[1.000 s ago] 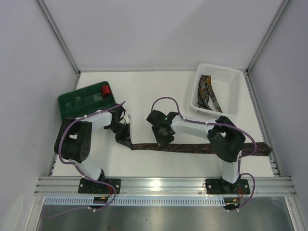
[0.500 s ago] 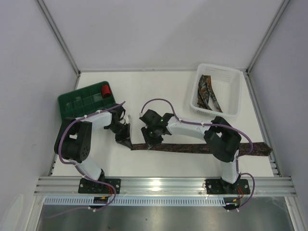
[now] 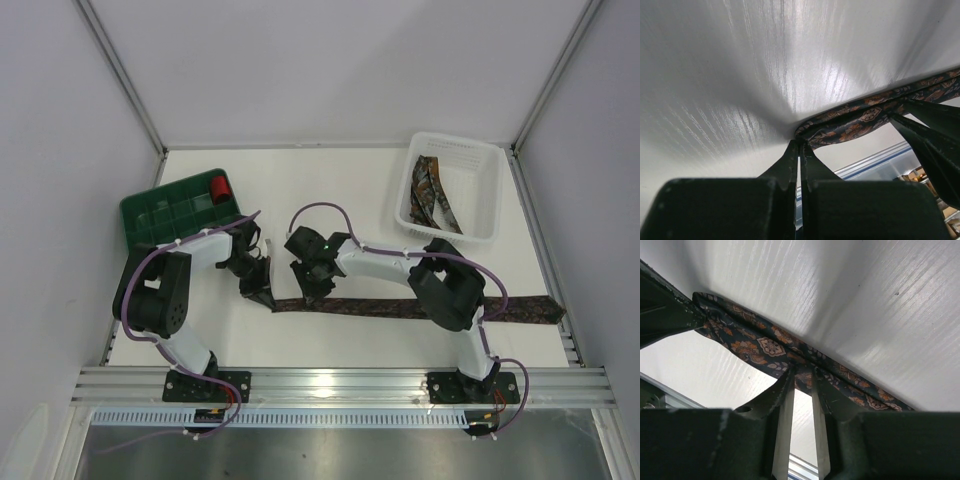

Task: Roll the ties
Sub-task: Roll the tie

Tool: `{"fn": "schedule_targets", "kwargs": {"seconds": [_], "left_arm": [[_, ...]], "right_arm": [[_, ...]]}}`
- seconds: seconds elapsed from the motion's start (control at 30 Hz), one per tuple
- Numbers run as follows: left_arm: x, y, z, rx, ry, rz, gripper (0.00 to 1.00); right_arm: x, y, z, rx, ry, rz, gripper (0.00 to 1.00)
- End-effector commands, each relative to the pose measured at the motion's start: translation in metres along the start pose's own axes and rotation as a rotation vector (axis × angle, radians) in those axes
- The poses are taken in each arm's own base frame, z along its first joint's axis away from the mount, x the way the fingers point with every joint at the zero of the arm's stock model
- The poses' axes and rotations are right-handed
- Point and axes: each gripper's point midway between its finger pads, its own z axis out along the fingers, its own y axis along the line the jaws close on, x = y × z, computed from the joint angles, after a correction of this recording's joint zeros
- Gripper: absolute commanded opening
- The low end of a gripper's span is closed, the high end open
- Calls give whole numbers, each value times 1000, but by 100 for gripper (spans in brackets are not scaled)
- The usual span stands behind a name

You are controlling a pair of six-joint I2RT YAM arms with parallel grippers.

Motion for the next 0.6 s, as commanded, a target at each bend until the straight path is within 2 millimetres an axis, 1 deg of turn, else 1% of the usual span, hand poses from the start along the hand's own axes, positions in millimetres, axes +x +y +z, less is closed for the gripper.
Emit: {"fn": "schedule_targets", "kwargs": {"seconds": [0.0,0.17,0.2,0.27,0.33,0.37,0.4,0.47,0.5,0.57], "left_arm": [[-5,-7,-7,25,-15,38,0],[-6,-12,-12,37,-23,40,0],[-7,-13,-14,39,-28,41,0],[-7,-16,-18,47,-31,41,0],[-8,-21,-23,61,-37,41,0],[-8,-23,-25,67,-41,42,0],[-8,-26,-29,76,-50,43,1],[-7,-33,-35,103,-56,42,1],[-7,-37,-40,115,-67,36,0],[-5,-46,-44,157,-69,34,1]], "right_arm": [[-13,0,-1,17,-31,-17,25],[-5,-7,8,19,-10,0,17],[-2,-7,10,12,-2,5,14],[1,-10,14,12,5,19,10],[2,-12,17,0,5,38,8],[2,-13,18,-4,7,46,5],[7,-14,20,-14,21,59,3],[6,-16,22,-24,23,75,2],[11,-18,23,-26,38,84,1],[12,-19,24,-41,38,88,1]]}}
